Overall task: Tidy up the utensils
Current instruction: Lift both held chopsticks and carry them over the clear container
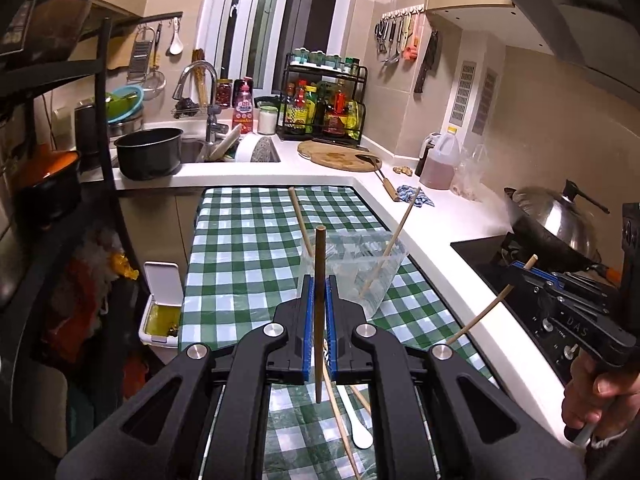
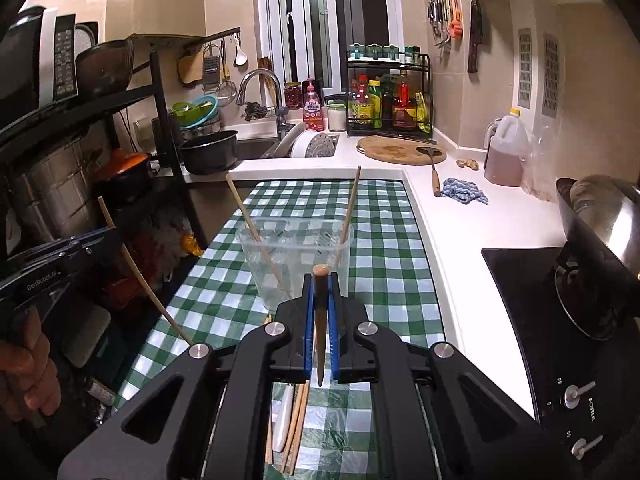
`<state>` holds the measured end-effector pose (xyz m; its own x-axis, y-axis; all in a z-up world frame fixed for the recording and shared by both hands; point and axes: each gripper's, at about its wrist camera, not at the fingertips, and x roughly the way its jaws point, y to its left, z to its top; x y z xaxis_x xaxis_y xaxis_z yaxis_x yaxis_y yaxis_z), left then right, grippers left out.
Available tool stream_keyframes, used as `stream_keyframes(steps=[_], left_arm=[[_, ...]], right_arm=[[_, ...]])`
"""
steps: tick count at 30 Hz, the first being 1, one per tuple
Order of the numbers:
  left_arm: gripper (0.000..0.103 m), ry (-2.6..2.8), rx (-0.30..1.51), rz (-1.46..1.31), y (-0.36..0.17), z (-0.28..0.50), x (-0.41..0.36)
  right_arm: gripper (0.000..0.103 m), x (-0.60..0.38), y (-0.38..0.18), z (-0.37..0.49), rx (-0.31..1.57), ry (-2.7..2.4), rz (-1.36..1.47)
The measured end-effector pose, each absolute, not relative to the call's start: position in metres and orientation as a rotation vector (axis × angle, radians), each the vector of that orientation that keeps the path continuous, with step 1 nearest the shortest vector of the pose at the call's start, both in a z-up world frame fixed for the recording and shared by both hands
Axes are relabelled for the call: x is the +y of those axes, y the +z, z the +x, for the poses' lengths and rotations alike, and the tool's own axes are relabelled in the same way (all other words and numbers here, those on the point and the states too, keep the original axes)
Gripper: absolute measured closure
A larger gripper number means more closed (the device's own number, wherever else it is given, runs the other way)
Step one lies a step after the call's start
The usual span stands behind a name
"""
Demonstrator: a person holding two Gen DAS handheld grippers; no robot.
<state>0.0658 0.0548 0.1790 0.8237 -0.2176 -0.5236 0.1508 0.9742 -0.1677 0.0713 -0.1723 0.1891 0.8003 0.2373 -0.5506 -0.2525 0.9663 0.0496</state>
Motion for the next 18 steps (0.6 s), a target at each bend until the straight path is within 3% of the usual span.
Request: stream_keyframes(steps=[12, 18], left_arm=[[0.097, -0.271, 0.449, -0.147, 0.275, 0.127, 0.058], [0.097, -0.281, 0.396, -0.131, 0.276, 0.164, 0.044]], right_arm=[[0.097, -0.168, 0.293, 0.12, 0.445, 0.32, -0.008], [0.097, -0.165, 0.307, 0.152, 0.391, 0.322, 0.016]])
